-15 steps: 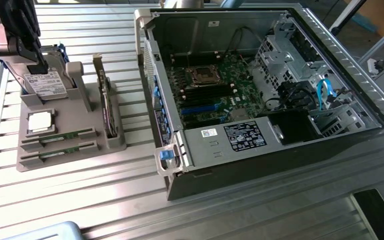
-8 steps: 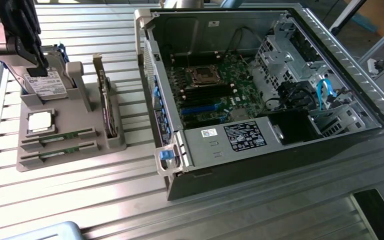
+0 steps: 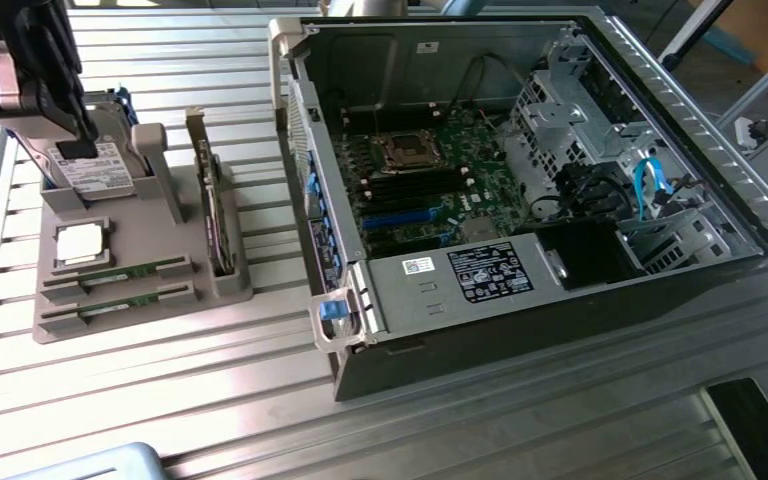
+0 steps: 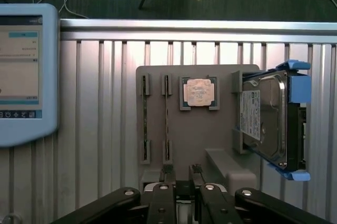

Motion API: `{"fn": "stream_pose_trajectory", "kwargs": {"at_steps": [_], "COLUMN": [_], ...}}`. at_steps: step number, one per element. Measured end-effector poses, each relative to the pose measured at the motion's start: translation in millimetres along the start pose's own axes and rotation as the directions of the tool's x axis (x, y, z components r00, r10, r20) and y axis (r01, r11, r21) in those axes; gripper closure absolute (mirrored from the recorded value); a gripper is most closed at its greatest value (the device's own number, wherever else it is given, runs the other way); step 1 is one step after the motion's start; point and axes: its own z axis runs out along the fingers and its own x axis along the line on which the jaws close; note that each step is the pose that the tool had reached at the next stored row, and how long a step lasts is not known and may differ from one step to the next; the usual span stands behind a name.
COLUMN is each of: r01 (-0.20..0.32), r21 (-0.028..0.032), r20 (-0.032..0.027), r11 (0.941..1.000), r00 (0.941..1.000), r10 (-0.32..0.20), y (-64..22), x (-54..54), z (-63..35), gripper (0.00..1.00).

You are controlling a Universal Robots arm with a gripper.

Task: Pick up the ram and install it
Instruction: 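Pick up the ram and move it above insertion slot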

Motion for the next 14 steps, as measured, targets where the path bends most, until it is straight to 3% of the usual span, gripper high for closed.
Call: {"fn": "stream_pose_trajectory", "kwargs": {"at_steps": [14], "r01": [0.024], "r21": [0.0003], "r20": [-0.0008], "r11": [0.9997], "r00": [0.9997], "r10": [-0.024], "y": [0.1], "x": [7.9], "z": [8.7], "gripper": [0.75]}}
